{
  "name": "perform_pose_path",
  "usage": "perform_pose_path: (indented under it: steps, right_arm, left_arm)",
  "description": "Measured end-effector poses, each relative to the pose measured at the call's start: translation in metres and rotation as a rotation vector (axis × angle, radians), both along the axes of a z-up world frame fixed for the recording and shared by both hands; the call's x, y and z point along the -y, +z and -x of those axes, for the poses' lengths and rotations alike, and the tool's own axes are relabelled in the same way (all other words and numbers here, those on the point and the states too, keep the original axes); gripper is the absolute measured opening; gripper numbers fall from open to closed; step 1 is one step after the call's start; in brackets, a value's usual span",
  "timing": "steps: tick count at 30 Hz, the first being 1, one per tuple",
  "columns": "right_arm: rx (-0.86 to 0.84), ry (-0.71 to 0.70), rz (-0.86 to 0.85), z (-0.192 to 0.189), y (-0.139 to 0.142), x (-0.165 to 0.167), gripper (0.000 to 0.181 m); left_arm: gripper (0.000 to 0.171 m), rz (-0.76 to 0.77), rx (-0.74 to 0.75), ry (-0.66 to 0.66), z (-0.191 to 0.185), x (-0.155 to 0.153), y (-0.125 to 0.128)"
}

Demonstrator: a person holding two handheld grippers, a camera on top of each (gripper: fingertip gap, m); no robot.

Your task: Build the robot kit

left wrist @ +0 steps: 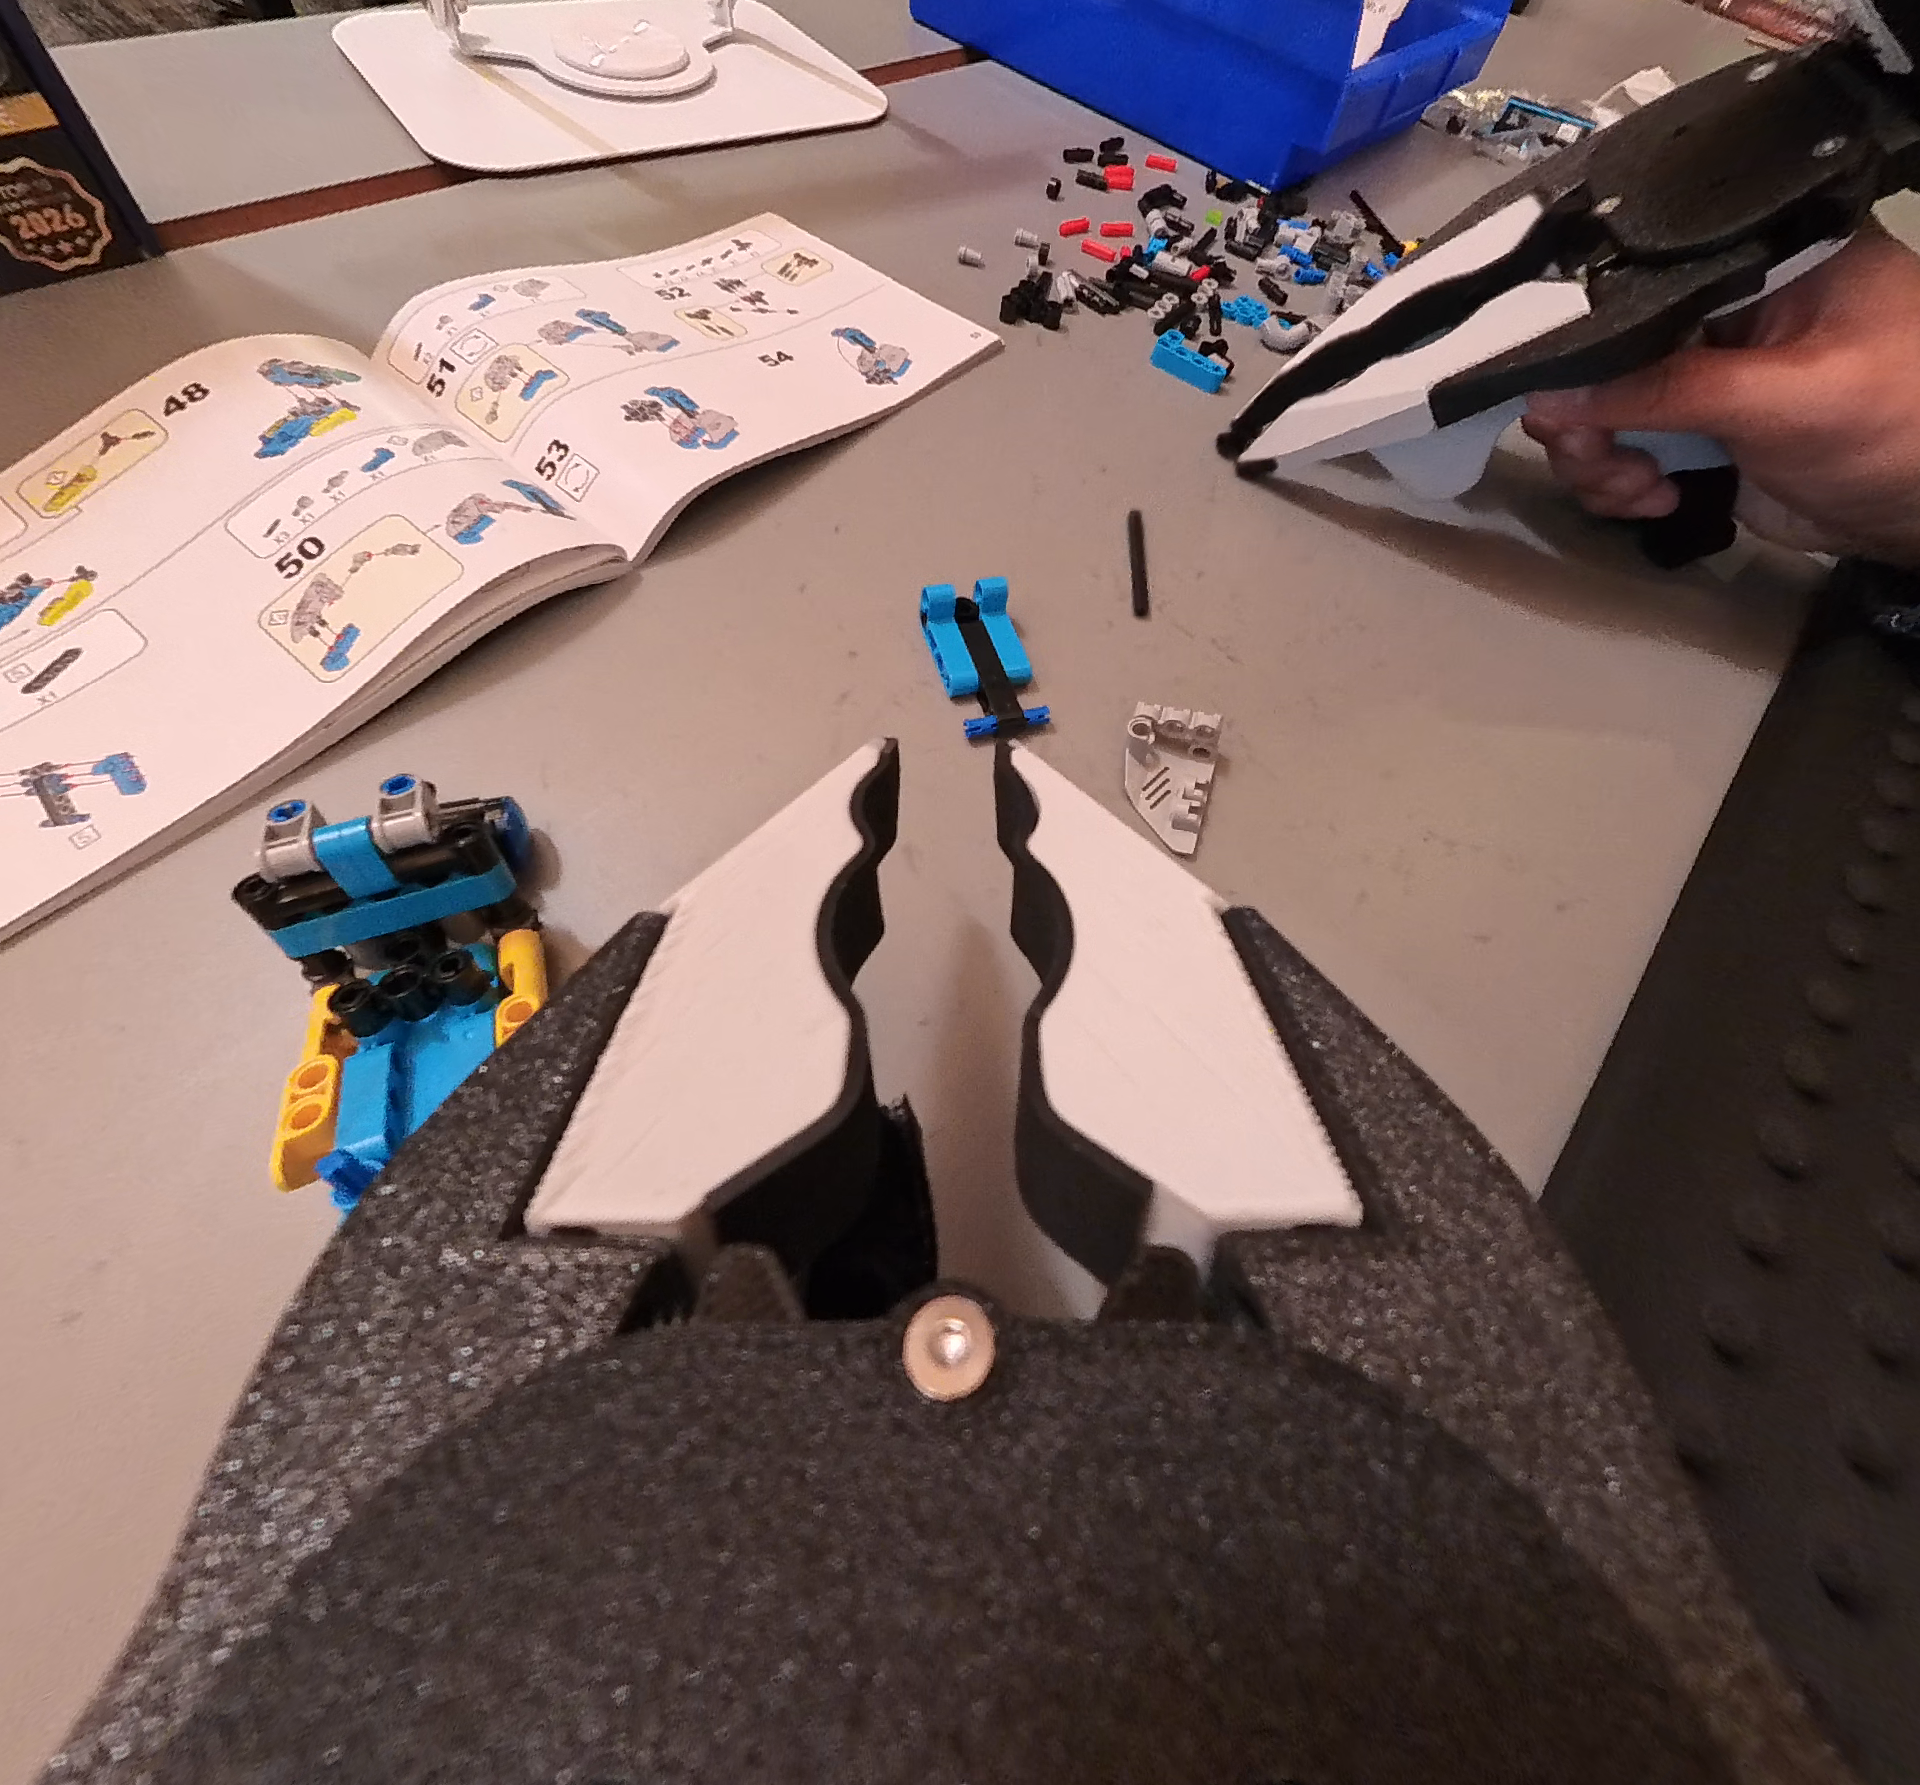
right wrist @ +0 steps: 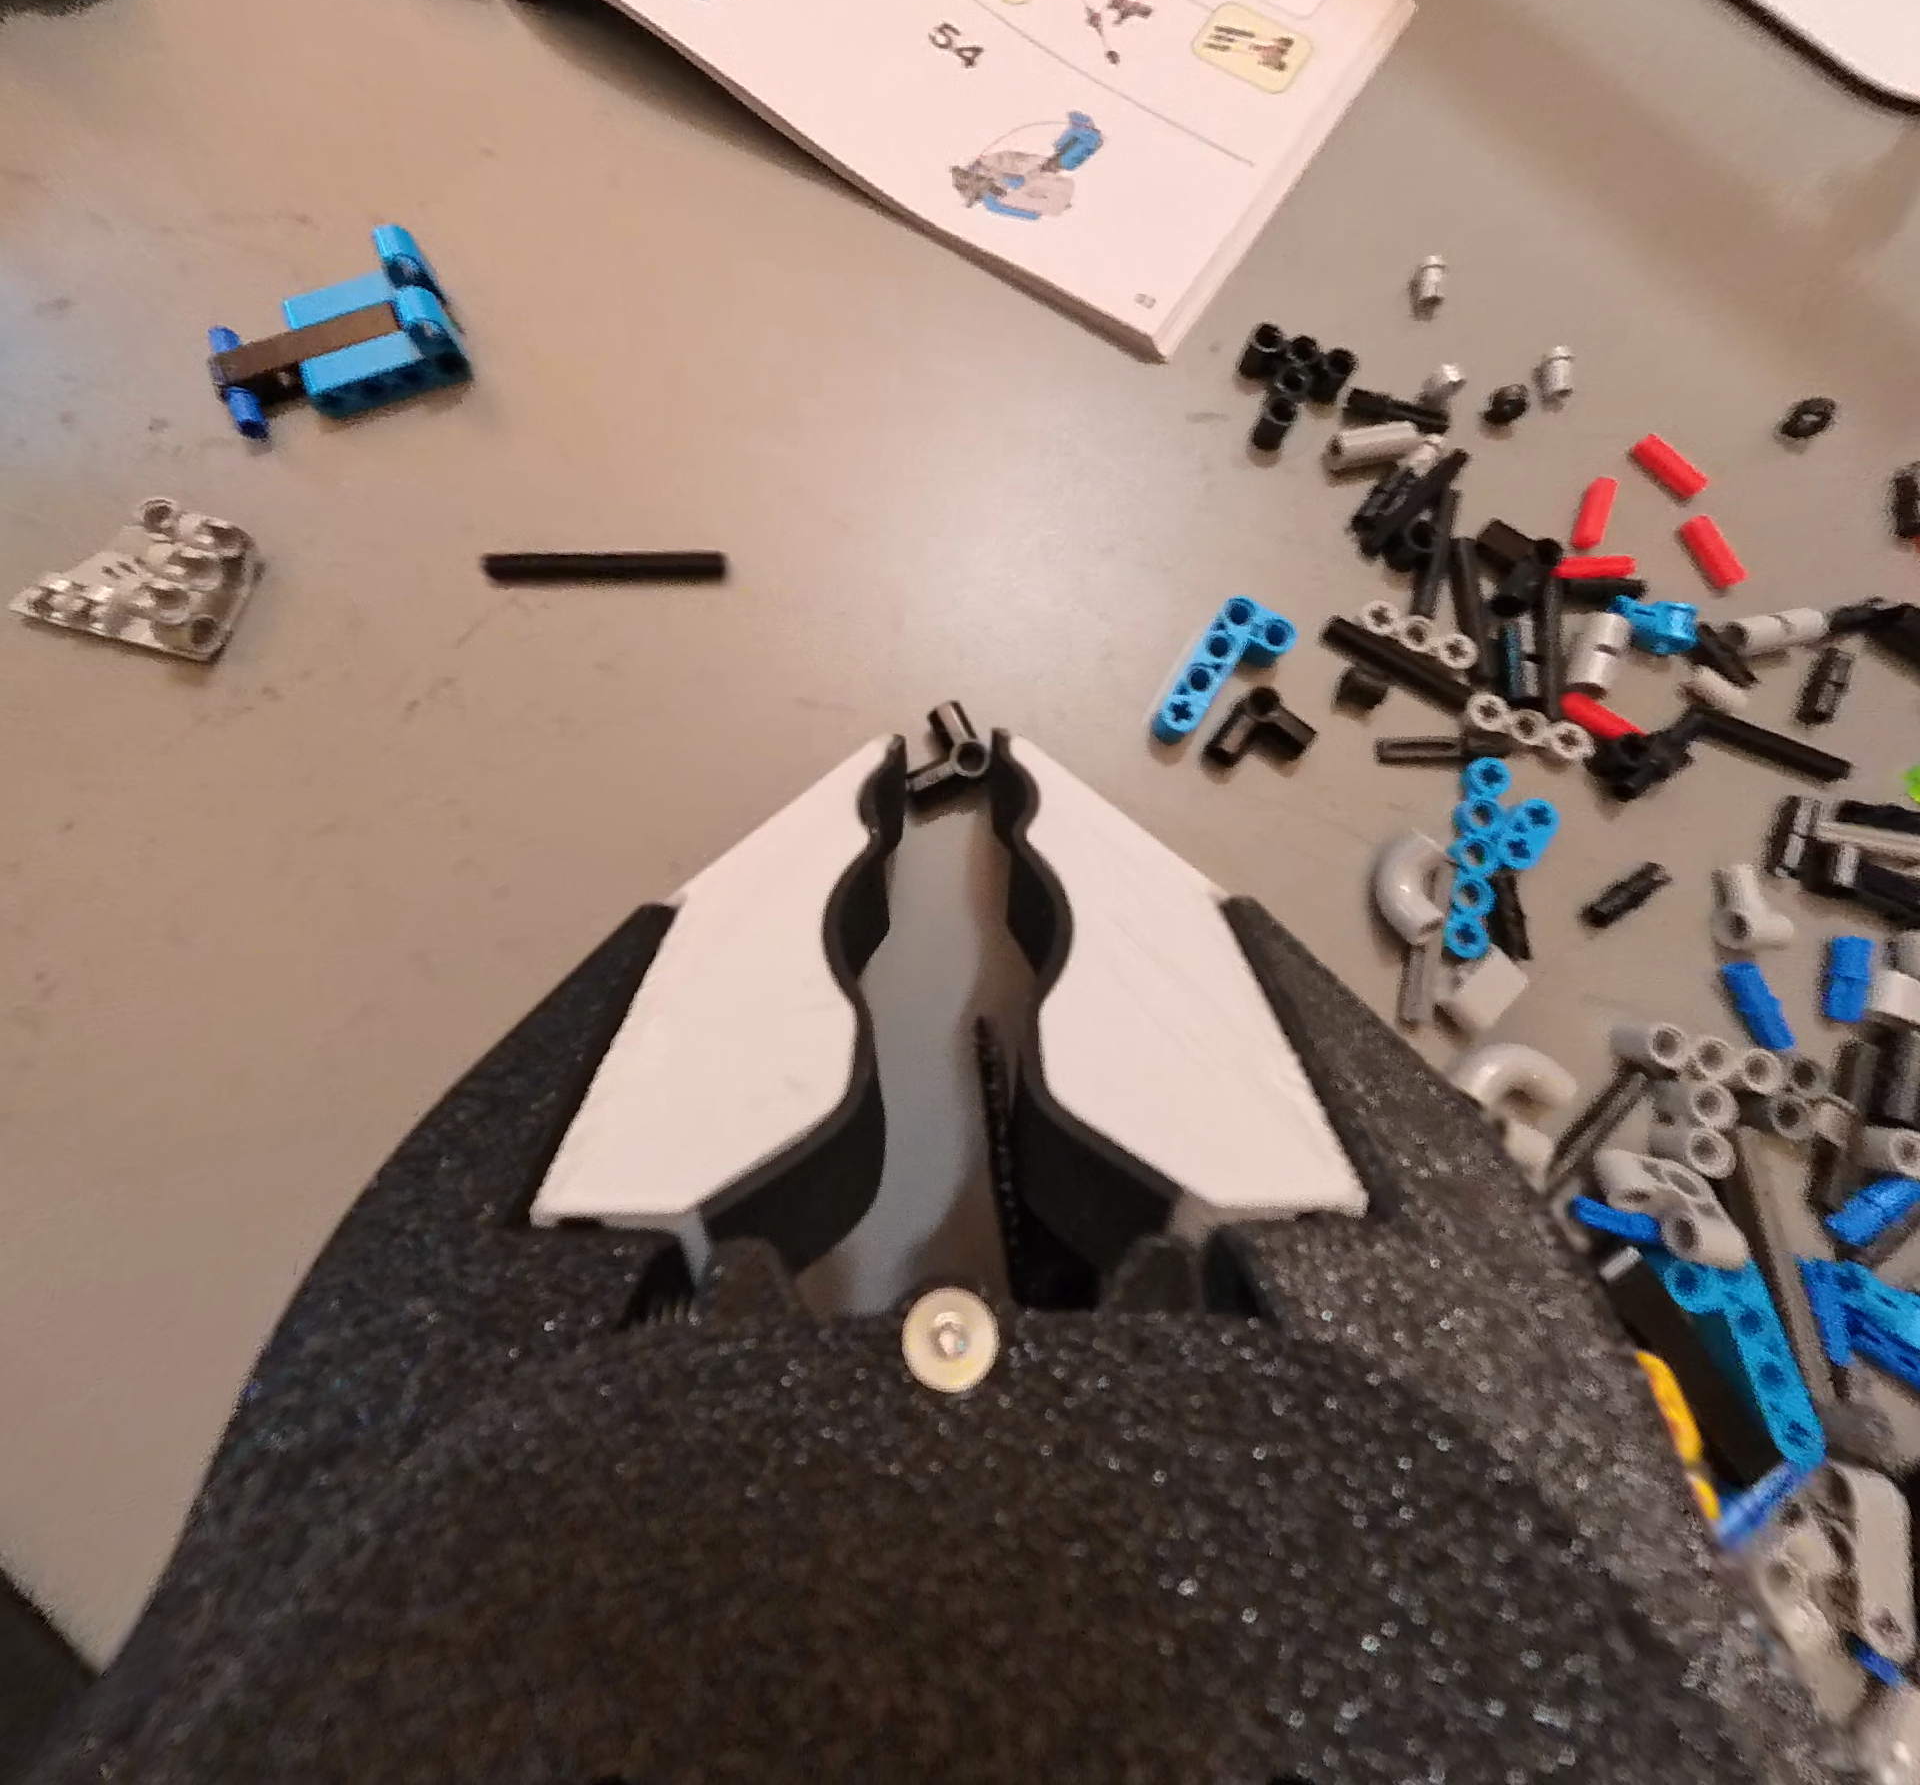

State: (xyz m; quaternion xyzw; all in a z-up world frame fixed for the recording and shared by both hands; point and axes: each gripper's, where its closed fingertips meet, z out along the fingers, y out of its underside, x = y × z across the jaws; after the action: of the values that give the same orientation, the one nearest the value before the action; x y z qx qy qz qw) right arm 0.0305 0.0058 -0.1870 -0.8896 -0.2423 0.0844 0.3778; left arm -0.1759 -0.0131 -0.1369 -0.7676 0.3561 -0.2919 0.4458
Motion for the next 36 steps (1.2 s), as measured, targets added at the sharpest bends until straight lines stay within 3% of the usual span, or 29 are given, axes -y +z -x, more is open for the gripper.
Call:
perform_pose_path:
  steps: [3,6,10,11,15,18,20,24,29,33,36]
  right_arm:
    - [0.041,-0.065,-0.004,-0.025,0.001,0.001,0.015]
    - [0.131,-0.187,-0.038,-0.074,0.009,0.001,0.016]
    - [0.059,-0.239,-0.001,-0.092,0.004,0.003,0.017]
    - [0.058,-0.244,0.0,-0.091,0.005,0.003,0.026]
    - [-0.027,-0.07,-0.059,-0.026,0.025,-0.001,0.032]
    - [-0.198,0.113,0.012,0.053,0.025,0.007,0.036]
    - [-0.212,0.165,0.061,0.079,0.017,0.009,0.042]
    - [-0.073,0.157,0.029,0.08,0.003,0.003,0.045]
    - [-0.02,0.142,0.014,0.075,-0.001,-0.001,0.047]
    - [-0.003,0.168,0.009,0.078,0.0,0.0,0.039]
    - [0.066,0.169,-0.103,0.073,0.019,-0.009,0.026]
  left_arm:
    - [0.018,0.003,0.003,0.001,0.0,0.0,0.0]
    - [0.018,0.003,0.005,0.001,0.0,0.0,0.0]
    - [0.018,0.003,-0.003,-0.004,-0.001,0.0,-0.001]
    - [0.018,0.001,-0.005,-0.004,-0.001,0.0,-0.001]
    - [0.018,0.004,-0.004,-0.002,-0.001,0.0,-0.001]
    - [0.018,0.001,-0.004,-0.003,-0.001,0.0,0.0]
    - [0.018,0.0,-0.004,-0.003,-0.001,0.0,0.0]
    - [0.018,0.0,0.0,-0.007,-0.001,0.001,0.0]
    - [0.018,-0.003,-0.009,-0.015,-0.003,0.002,-0.001]
    - [0.018,-0.001,-0.003,-0.012,-0.002,0.002,0.0]
    - [0.018,-0.003,0.0,-0.011,-0.002,0.002,0.001]
